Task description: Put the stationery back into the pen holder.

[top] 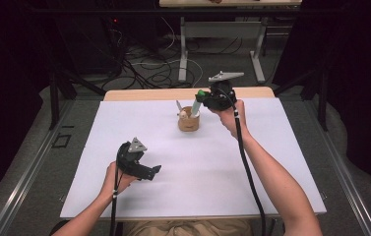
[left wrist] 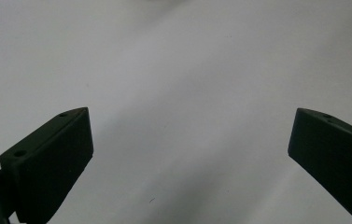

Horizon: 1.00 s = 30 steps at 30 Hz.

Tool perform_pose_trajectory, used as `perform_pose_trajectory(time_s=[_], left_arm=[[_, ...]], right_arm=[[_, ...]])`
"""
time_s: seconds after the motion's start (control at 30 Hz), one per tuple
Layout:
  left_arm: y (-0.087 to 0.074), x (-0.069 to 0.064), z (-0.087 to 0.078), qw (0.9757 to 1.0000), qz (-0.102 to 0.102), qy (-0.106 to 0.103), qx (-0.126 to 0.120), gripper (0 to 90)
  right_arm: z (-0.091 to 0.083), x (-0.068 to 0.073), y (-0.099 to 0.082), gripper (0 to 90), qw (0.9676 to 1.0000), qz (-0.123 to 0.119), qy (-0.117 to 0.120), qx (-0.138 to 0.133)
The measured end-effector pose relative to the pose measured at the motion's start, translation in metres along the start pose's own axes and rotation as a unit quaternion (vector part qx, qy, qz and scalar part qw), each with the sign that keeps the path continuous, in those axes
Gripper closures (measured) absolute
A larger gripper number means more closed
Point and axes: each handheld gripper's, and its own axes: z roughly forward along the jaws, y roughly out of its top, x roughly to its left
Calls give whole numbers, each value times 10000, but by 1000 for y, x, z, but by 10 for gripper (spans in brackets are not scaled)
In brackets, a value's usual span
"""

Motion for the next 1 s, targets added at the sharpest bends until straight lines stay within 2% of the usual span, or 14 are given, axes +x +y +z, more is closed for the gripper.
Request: perform_pose_trajectory(time_s=[0.47, 0.77, 1.0], left_arm=[[1, -1, -1, 10000, 18, 28, -32, 3], [0, -1, -1, 10000, 8, 31, -50, 3], [0, -1, -1, 10000, 11, 33, -52, 3]], right_arm=[[24, 2, 4, 749, 9999, -7, -119, -8], [41, -2, -1, 749, 9997, 76, -217, 119], [52, -1, -4, 748, 9994, 21, -274, 226]])
